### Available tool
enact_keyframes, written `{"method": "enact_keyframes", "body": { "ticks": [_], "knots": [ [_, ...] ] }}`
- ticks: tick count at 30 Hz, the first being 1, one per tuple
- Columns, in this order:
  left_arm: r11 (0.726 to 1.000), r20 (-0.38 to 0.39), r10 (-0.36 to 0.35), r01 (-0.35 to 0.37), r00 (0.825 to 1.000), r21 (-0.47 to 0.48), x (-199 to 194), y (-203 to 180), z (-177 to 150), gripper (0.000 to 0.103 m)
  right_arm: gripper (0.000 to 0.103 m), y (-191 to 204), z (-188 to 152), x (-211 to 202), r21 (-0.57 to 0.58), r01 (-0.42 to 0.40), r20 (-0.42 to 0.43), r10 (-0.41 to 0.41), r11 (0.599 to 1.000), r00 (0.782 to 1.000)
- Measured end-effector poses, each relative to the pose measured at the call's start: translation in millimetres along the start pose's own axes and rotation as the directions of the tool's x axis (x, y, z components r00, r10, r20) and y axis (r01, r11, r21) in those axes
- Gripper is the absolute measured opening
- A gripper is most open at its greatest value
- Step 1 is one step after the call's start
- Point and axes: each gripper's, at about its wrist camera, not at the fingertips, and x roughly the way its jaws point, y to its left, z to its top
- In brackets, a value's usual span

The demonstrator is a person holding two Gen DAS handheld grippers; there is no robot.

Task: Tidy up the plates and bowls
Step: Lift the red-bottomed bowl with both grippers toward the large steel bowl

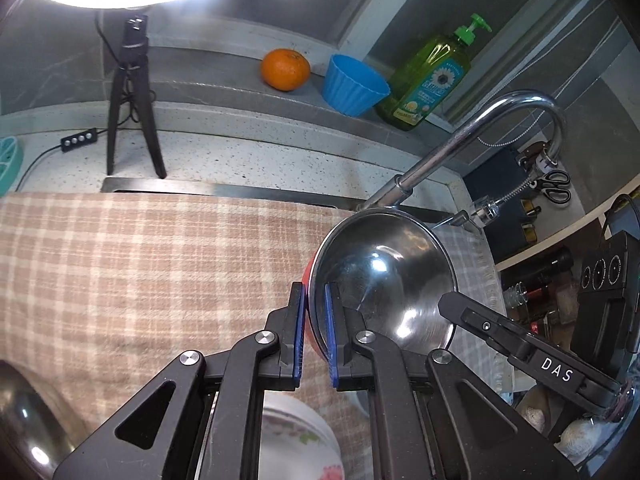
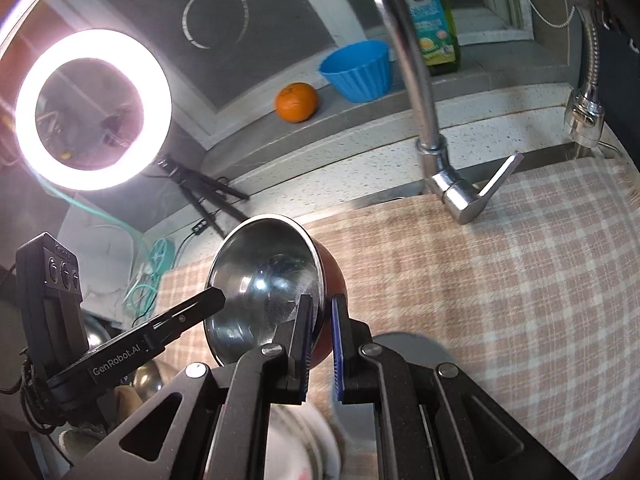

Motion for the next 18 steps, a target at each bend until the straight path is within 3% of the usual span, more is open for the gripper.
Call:
{"method": "enact_keyframes", "body": {
  "ticks": [18],
  "knots": [
    [0.996,0.098,0.067,-0.061,0.993,-0.066,-85.6,59.3,-44.1,0.008,0.008,93.7,-52.5,-3.3,-0.120,-0.079,-0.030,0.076,0.990,0.997]
  ]
}}
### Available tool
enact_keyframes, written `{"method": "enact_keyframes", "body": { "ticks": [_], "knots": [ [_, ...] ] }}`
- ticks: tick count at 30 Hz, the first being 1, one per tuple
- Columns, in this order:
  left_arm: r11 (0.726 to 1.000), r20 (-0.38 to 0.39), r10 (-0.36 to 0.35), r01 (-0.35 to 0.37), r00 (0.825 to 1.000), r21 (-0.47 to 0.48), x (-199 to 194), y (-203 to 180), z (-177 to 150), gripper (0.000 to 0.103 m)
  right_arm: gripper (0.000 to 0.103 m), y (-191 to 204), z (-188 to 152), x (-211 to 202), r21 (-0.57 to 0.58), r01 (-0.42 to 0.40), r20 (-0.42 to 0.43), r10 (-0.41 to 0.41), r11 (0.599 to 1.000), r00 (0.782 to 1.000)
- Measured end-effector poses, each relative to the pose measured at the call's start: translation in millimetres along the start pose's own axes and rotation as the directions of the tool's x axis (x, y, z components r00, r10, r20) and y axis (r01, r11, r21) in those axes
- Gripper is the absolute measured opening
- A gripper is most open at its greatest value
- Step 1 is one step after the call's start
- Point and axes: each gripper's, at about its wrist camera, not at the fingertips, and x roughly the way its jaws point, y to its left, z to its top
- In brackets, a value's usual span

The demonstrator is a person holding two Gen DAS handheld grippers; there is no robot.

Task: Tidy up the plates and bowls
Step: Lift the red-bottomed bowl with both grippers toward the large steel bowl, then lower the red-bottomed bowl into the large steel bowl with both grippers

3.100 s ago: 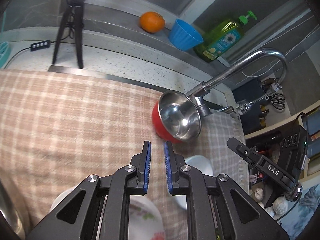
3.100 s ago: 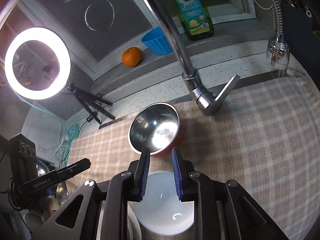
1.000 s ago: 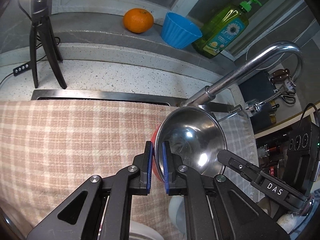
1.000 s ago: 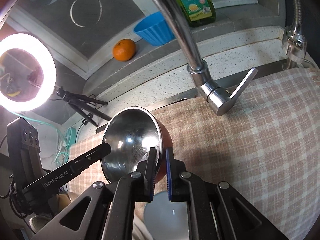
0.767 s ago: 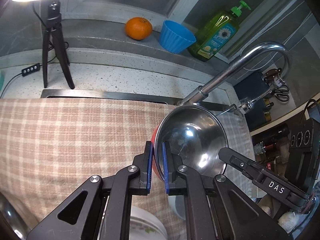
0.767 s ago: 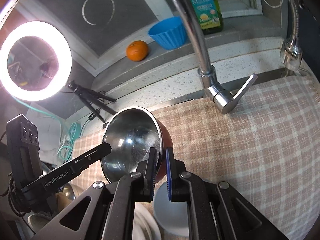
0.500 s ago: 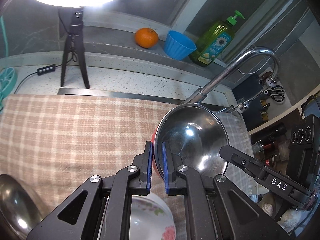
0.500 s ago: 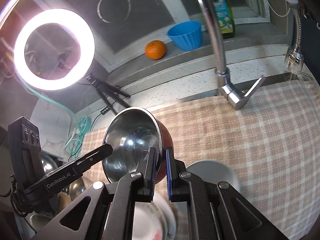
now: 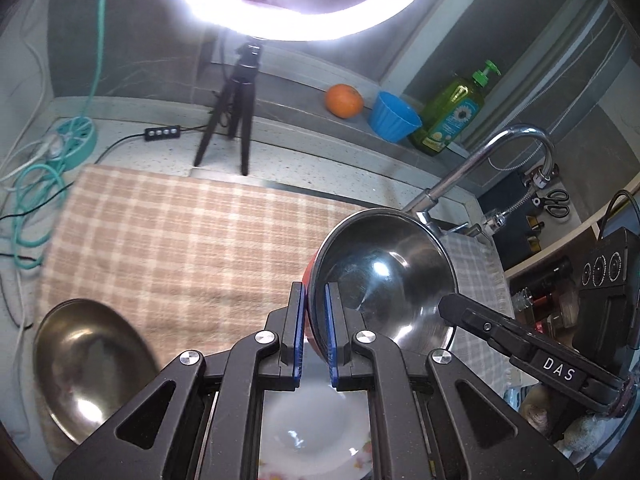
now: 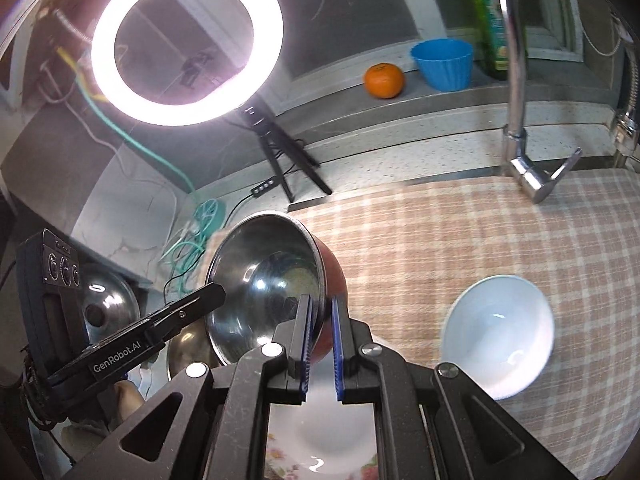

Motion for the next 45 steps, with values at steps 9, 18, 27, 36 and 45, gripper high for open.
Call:
{"method": "enact_keyframes", "body": {
  "ticks": [9,18,27,36,45],
  "knots": [
    [0.997,0.039,0.055,-0.053,0.998,-0.056,-28.8,38.1,-13.2,0.008,0.008,47.1,-13.7,20.4,-0.066,-0.039,-0.043,0.036,0.997,0.998],
    [0.991,0.062,0.098,-0.091,0.993,-0.102,-48.5,71.1,-23.4,0.008,0.008,82.4,-23.5,41.8,-0.109,-0.069,-0.082,0.060,0.992,0.995],
    [0.980,0.053,0.125,-0.115,0.991,-0.162,-59.1,107.3,-35.3,0.008,0.008,114.0,-34.1,68.9,-0.148,-0.086,-0.134,0.066,0.985,0.989],
    [0.968,0.051,0.152,-0.138,0.987,-0.209,-68.7,136.9,-47.5,0.008,0.008,140.3,-47.8,100.0,-0.185,-0.095,-0.198,0.057,0.978,0.979],
    [0.957,0.024,0.172,-0.162,0.985,-0.241,-64.8,159.2,-58.6,0.008,0.008,155.2,-57.6,123.2,-0.220,-0.090,-0.243,0.034,0.971,0.969]
  ]
}}
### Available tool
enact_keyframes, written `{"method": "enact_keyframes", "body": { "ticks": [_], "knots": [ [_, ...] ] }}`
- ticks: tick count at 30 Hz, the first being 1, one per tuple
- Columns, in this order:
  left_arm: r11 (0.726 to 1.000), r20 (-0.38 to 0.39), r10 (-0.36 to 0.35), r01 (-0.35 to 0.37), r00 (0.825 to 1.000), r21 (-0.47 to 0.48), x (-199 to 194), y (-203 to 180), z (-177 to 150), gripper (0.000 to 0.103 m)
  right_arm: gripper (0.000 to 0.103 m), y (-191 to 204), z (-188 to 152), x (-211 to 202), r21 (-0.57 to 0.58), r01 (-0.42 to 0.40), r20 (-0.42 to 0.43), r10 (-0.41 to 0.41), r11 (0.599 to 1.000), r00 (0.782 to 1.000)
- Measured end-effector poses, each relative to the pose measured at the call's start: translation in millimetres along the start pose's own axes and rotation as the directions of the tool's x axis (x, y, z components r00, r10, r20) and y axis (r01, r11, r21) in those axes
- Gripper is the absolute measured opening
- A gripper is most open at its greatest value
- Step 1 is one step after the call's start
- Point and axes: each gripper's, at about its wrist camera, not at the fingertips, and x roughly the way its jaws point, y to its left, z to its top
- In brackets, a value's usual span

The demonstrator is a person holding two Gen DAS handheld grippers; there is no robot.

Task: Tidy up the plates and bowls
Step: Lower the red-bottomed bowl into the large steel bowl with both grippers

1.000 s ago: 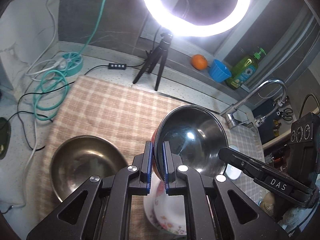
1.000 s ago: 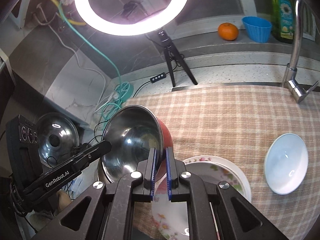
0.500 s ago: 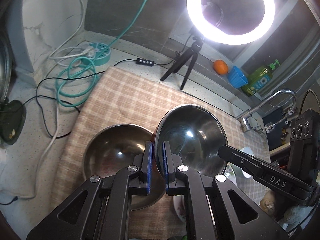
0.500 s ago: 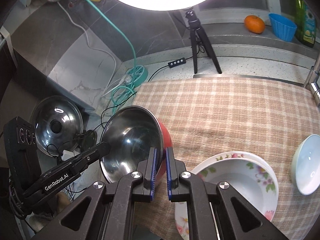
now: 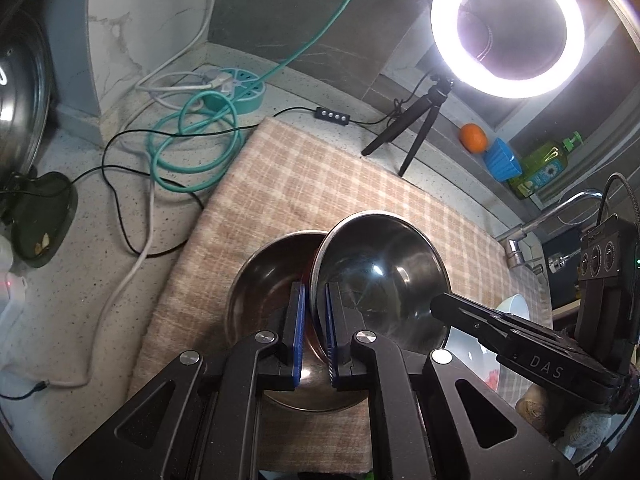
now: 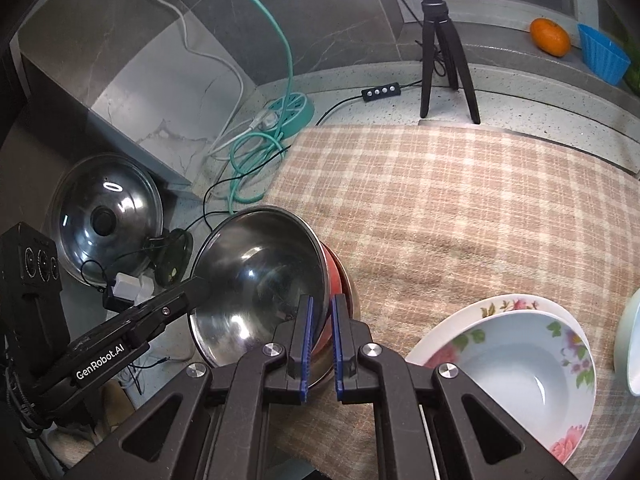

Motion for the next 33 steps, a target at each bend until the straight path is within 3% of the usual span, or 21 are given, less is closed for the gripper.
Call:
{"method": "enact_keyframes", "body": {
  "ticks": [10,33],
  "knots": [
    [0.999,-0.050,0.020,-0.022,0.999,-0.034,17.1,18.7,-6.6,0.008,0.008,6.5,-0.7,24.0,-0.029,0.025,-0.043,-0.026,0.999,0.999],
    [0.997,-0.094,0.067,-0.069,0.993,-0.016,34.7,26.7,-12.0,0.008,0.008,6.9,-3.9,56.9,-0.085,0.078,-0.105,-0.087,0.993,0.991]
  ]
}}
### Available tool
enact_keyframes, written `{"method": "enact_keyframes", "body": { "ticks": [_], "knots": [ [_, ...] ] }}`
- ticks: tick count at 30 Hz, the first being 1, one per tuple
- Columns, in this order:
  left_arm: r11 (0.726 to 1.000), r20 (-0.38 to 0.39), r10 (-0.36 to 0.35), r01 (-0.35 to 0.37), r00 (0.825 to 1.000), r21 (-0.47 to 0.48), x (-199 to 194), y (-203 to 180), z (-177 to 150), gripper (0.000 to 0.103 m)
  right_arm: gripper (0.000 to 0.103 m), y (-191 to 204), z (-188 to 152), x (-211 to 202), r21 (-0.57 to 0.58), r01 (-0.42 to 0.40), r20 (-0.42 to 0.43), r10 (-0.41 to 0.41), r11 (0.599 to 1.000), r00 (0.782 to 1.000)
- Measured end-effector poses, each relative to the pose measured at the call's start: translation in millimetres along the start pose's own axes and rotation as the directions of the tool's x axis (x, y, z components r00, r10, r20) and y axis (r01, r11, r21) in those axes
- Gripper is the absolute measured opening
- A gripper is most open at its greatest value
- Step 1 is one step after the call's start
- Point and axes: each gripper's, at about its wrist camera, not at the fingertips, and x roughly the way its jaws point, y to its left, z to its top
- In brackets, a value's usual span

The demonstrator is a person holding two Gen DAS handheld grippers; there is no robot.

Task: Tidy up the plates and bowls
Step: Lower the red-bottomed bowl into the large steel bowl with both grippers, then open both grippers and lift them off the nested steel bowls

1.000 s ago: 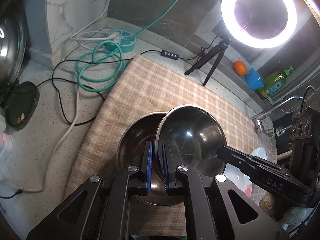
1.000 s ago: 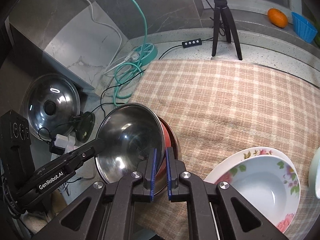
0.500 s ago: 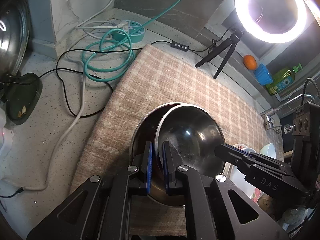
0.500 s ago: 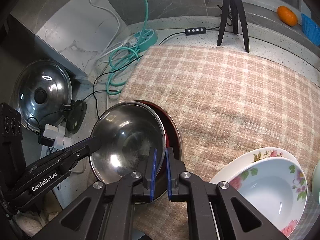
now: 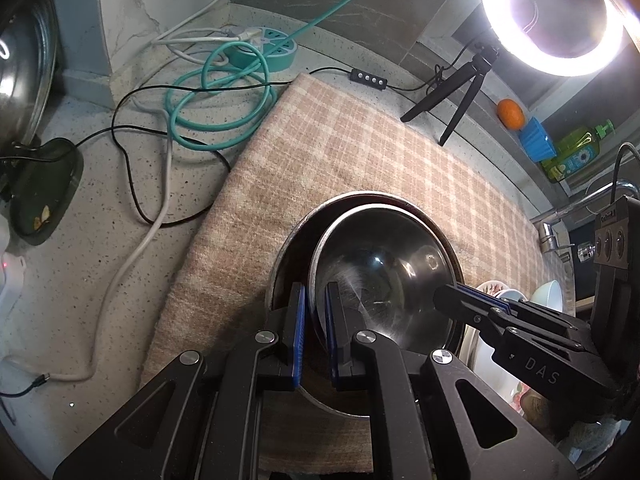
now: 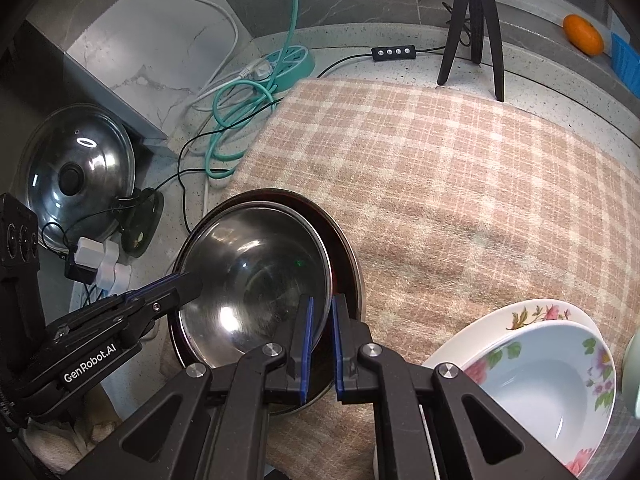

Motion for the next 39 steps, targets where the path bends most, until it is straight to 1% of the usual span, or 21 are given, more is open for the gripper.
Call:
{"method": "enact_keyframes", "body": {
  "ticks": [4,8,10,17,18,19,20,22,30,34,39],
  "knots": [
    [1.000,-0.014,0.002,-0.002,1.000,-0.004,3.5,1.8,-0.5,0.008,0.008,0.8,-0.8,2.2,-0.010,0.005,-0.006,-0.005,1.000,1.000],
    [1.000,-0.008,0.011,-0.011,1.000,0.006,3.6,0.7,-0.6,0.008,0.009,3.1,-0.4,2.7,-0.025,0.013,-0.004,-0.014,1.000,1.000],
    [0.999,-0.001,0.024,-0.024,1.000,0.022,3.0,-2.4,-1.3,0.008,0.011,3.3,0.0,3.3,-0.028,0.015,-0.006,-0.015,0.999,1.000],
    [0.998,0.008,0.047,-0.047,0.999,0.047,3.0,-7.0,-2.5,0.008,0.011,5.6,-0.7,3.6,-0.053,0.034,-0.003,-0.034,0.998,0.999],
    [0.997,0.011,0.053,-0.053,0.999,0.051,2.4,-7.2,-2.5,0.008,0.011,6.1,-1.2,3.6,-0.052,0.034,-0.002,-0.034,0.998,0.999],
    [0.997,0.015,0.057,-0.058,0.998,0.055,1.8,-7.6,-2.4,0.012,0.012,6.1,-1.1,3.6,-0.051,0.035,-0.001,-0.035,0.998,0.999],
    [0.997,0.019,0.055,-0.056,0.998,0.058,0.9,-8.0,-2.3,0.013,0.013,6.1,-1.5,3.3,-0.050,0.030,0.000,-0.030,0.998,1.000],
    [0.996,0.031,0.057,-0.059,0.998,0.069,-1.7,-10.3,-2.0,0.015,0.017,7.6,-2.4,2.0,-0.059,0.030,0.004,-0.030,0.998,1.000],
    [0.992,0.072,0.061,-0.069,0.996,0.103,-13.1,-20.1,-0.8,0.015,0.026,15.7,-4.8,-9.9,-0.096,0.062,0.062,-0.057,0.993,0.996],
    [0.992,0.089,0.061,-0.071,0.994,0.107,-18.8,-22.8,-1.7,0.015,0.026,16.8,-5.6,-17.9,-0.099,0.065,0.082,-0.057,0.993,0.995],
    [0.991,0.104,0.051,-0.063,0.993,0.117,-26.7,-28.5,-2.3,0.015,0.026,19.3,-8.4,-32.3,-0.116,0.096,0.128,-0.081,0.989,0.988]
  ]
}}
